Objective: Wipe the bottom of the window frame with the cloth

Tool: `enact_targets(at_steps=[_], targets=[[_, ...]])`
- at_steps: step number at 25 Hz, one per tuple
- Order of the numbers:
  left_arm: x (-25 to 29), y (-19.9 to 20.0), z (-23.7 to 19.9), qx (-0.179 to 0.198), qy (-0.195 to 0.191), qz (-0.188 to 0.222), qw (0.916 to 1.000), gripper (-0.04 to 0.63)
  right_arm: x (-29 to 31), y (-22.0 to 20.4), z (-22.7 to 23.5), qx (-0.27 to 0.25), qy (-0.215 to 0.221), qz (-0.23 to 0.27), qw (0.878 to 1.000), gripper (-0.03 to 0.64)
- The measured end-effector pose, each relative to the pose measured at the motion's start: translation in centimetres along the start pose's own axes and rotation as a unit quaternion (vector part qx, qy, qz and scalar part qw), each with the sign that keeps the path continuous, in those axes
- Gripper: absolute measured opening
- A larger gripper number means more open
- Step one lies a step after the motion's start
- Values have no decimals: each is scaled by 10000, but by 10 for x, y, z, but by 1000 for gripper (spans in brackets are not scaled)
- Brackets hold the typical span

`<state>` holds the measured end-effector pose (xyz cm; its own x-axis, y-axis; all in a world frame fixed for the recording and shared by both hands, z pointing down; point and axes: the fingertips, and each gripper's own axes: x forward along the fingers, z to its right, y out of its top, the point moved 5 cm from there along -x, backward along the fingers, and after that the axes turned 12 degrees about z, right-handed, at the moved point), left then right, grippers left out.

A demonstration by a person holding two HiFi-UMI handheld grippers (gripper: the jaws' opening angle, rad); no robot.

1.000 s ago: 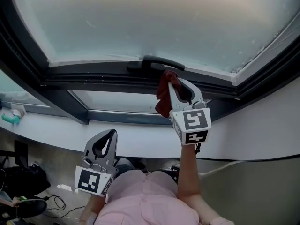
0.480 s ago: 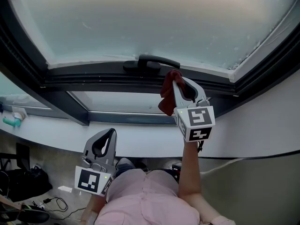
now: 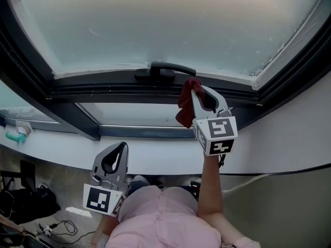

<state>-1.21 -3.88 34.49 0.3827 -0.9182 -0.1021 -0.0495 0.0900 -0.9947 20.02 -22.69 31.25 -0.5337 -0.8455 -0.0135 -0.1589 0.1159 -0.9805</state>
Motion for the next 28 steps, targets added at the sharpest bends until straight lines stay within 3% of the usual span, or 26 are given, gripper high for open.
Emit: enact_targets(at_steps=[28], targets=[[0,2,-1,37,-35,63,10000,-2,-29,-13,56,160,-784,-112,9967,60]])
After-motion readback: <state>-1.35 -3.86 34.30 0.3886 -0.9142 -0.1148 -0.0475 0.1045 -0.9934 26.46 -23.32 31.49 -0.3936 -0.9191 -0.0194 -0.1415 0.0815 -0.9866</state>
